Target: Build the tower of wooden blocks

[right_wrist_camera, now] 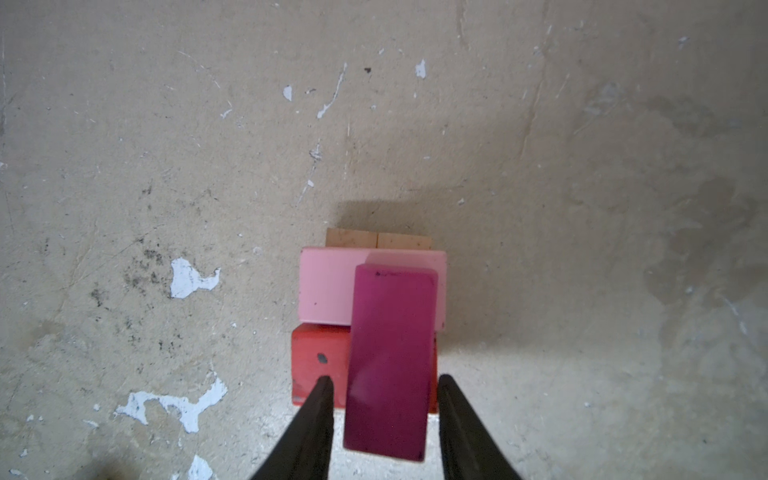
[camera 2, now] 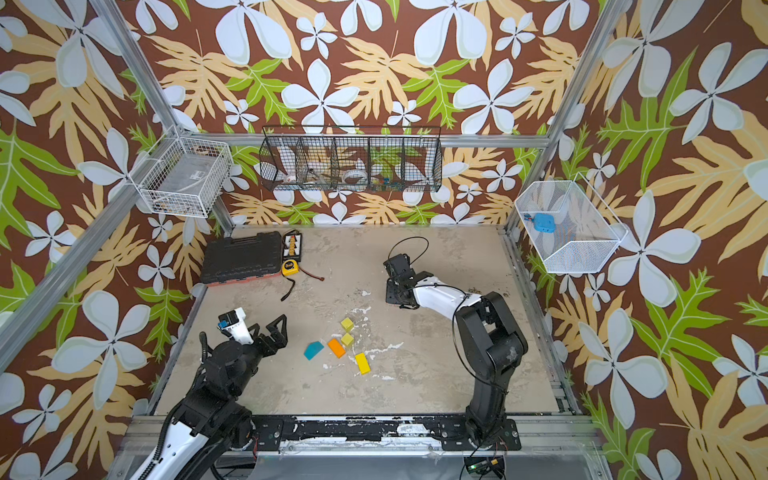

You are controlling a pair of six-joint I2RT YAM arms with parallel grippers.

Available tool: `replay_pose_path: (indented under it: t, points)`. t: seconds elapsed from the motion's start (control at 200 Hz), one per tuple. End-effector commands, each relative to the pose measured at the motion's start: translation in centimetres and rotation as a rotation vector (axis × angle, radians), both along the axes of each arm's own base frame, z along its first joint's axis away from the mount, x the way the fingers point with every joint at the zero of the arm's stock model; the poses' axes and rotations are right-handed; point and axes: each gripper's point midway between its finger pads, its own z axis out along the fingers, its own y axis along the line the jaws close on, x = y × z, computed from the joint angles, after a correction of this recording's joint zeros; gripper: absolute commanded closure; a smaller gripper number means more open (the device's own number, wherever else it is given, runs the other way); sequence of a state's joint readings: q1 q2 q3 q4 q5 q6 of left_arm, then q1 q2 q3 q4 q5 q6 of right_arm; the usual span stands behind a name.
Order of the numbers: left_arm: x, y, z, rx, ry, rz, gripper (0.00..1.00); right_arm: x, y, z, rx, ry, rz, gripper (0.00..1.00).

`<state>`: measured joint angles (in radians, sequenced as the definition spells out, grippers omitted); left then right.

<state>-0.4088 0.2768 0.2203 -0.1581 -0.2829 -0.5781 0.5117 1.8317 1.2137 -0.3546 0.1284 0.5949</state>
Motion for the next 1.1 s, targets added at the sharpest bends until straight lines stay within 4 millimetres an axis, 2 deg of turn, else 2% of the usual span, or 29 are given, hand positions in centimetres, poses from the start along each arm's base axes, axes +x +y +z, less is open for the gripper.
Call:
replay_pose_path:
  t: [0.0,0.095,0.225,0.335,0.435,0.551,0.651,0.801,0.906,1.001,1.091]
  points:
    - [0.2,-0.2,1.0,-0.017,-0.036,-0.008,0.00,-0.1,-0.7,1.1,-0.025,-0.024,-0.016,0.58]
    - [0.3,-0.7,1.2,-0.017,-0.041,-0.033,0.00,-0.5,-1.4,2.7,-0.027,-0.065,-0.027,0.56]
    - [0.0,-3.1,2.0,-0.039,-0.077,-0.171,0.05,-1.5,-3.2,5.4,-0.037,-0.162,-0.060,0.49]
    - [-0.6,-6.4,2.5,-0.073,-0.120,-0.363,0.03,-2.5,-5.5,6.9,-0.031,-0.249,-0.114,0.38]
    - [-1.2,-9.2,1.7,-0.072,-0.111,-0.481,0.04,-3.3,-8.0,7.5,0.007,-0.325,-0.173,0.32]
    - [-2.4,-13.1,0.8,-0.020,-0.116,-0.609,0.04,-3.8,-12.3,7.1,0.016,-0.382,-0.278,0.27]
    - [-3.9,-16.7,-0.1,0.051,-0.098,-0.715,0.04,-4.4,-16.0,5.5,0.051,-0.402,-0.369,0.24]
    - [-5.7,-20.7,-2.0,0.191,-0.084,-0.823,0.04,-5.2,-19.7,3.6,0.004,-0.415,-0.483,0.22]
    - [-5.9,-22.5,-4.3,0.267,-0.019,-0.877,0.04,-4.9,-19.4,3.3,0.027,-0.412,-0.472,0.23]
    - [-5.5,-22.9,-6.4,0.328,0.041,-0.878,0.04,-4.8,-19.3,3.3,0.033,-0.419,-0.465,0.22]
    - [-5.0,-23.1,-7.5,0.365,0.070,-0.867,0.02,-4.7,-19.2,3.3,0.036,-0.423,-0.462,0.21]
